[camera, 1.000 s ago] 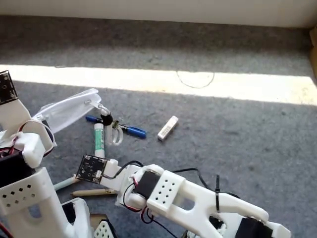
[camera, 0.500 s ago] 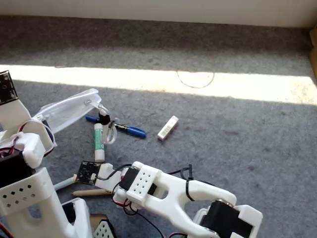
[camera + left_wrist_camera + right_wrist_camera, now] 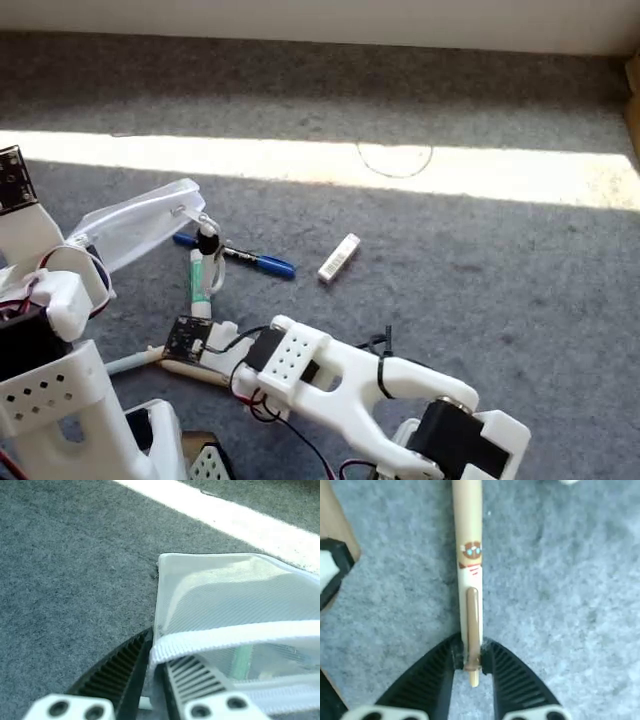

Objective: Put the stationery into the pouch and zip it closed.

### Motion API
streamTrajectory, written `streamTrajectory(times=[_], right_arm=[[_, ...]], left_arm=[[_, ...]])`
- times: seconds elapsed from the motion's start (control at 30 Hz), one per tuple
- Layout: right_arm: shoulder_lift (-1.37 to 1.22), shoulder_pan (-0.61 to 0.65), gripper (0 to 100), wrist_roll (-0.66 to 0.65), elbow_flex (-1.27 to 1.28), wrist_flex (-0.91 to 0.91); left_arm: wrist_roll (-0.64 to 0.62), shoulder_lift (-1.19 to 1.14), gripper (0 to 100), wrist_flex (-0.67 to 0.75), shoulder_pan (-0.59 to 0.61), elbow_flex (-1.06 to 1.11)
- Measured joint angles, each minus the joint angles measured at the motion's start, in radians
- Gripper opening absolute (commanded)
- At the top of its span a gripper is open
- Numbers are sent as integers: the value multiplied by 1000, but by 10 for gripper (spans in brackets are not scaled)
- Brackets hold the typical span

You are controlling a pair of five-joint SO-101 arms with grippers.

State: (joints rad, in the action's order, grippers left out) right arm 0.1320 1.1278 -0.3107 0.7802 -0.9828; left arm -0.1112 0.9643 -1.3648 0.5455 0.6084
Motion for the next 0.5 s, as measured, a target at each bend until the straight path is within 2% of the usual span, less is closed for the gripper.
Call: streamTrajectory(times=[0.33,0.5], right_arm=[[250,-75,5,-127,2,-199],[353,-186,5,-186,2,-281]], left_arm=[[0,0,7,0,0,0],[0,-9,7,0,0,-18]])
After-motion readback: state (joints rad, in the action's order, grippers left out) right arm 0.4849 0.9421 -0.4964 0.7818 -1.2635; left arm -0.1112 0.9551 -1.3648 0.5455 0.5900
